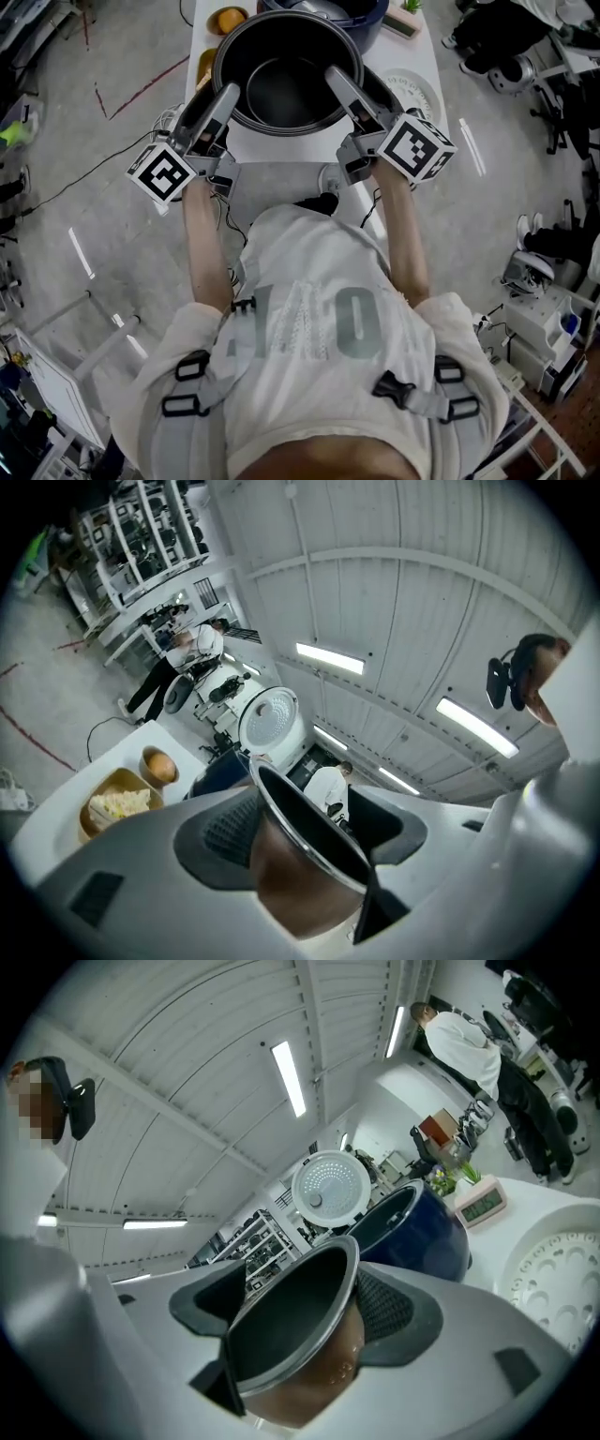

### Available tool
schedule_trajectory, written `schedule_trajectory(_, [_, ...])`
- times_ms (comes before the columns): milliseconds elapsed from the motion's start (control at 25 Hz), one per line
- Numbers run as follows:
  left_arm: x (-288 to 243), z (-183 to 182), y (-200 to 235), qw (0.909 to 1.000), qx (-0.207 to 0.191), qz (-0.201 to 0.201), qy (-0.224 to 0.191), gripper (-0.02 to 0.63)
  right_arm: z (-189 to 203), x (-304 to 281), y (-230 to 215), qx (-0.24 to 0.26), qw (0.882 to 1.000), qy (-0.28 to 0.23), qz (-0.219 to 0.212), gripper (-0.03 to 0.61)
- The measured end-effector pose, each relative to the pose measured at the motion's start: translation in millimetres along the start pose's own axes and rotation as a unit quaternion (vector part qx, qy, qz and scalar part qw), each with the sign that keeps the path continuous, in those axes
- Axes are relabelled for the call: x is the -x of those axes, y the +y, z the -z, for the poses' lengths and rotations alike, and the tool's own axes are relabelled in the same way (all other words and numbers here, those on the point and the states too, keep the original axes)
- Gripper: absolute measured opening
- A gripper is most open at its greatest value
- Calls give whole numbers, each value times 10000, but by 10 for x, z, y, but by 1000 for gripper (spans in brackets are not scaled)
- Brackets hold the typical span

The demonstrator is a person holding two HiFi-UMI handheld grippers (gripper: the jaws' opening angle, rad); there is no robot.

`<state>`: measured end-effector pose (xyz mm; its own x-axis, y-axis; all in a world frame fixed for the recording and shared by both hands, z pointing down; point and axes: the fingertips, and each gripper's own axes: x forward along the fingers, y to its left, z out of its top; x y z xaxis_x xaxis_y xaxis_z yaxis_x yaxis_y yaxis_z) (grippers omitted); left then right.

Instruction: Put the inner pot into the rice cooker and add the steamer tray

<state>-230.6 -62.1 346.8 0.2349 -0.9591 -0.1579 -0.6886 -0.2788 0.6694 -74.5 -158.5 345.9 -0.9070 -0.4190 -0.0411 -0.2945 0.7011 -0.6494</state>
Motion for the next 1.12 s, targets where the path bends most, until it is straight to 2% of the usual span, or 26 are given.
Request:
schedule_trajectory(160, [-21,-213,-164,9993,-373,76,-5,296,-175,-95,162,372,9993,-77,-49,363])
schedule_trajectory(320, [-153,-485,-399,9966,-753,318,-84,295,-433,-166,289,715,9972,-162,-162,364])
schedule_trajectory(560, [-456,-941,-708,9873,-1459,584,-243,295,-937,-331,494,1247,9910,-320,-374,360])
schedule_trajectory(920, [-949,-1355,-919,9766,-1961,809,-343,296,-1564,-568,569,1935,9802,-261,-345,360])
schedule_trajectory(1120, [-1289,-1395,-914,9727,-2141,858,-261,296,-1883,-639,472,2145,9759,-257,-302,360])
